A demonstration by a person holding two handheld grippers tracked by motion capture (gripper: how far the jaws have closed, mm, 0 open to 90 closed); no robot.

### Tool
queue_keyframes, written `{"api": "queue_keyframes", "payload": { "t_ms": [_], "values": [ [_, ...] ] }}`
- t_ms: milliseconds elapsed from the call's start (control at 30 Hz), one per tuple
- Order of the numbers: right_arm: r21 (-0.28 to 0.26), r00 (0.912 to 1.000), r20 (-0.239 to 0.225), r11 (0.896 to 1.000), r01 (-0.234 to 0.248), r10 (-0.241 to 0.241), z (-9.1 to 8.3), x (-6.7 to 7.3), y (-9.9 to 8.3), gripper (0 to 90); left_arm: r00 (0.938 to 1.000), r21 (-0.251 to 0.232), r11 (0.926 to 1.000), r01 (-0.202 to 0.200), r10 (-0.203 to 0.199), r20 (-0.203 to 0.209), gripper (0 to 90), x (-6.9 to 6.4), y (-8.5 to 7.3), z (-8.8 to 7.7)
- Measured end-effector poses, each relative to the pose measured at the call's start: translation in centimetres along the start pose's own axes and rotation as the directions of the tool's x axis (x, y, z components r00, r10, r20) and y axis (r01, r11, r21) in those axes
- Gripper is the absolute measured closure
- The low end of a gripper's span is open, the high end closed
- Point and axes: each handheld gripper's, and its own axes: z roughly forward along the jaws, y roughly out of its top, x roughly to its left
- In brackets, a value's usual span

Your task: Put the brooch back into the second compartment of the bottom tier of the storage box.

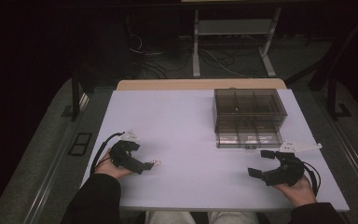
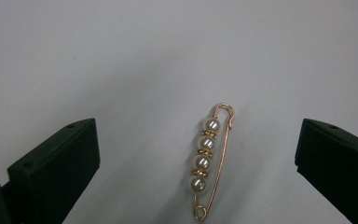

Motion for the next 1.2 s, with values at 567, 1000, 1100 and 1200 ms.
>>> {"api": "queue_keyframes", "payload": {
  "t_ms": [567,1000,1100,1200],
  "values": [
    [0.007,1.0000,0.001,1.000,0.005,-0.005,0.04,-0.02,-0.02,0.5,0.9982,0.046,0.9975,-0.055,0.053,0.029,13.3,0.05,-0.30,0.30],
    [0.007,1.0000,0.000,1.000,0.002,-0.002,0.00,-0.05,-0.03,0.5,0.9942,0.078,0.9926,-0.094,0.089,0.060,28.6,-0.34,-0.38,0.66],
    [0.007,1.0000,-0.002,1.000,0.005,-0.005,0.05,-0.04,-0.04,0.6,0.9928,0.078,0.9911,-0.108,0.103,0.061,32.3,-0.36,-0.37,0.72],
    [0.007,1.0000,-0.003,1.000,0.005,-0.005,0.04,-0.03,-0.04,0.5,0.9919,0.074,0.9903,-0.118,0.113,0.058,37.0,-0.37,-0.34,0.70]
  ]
}}
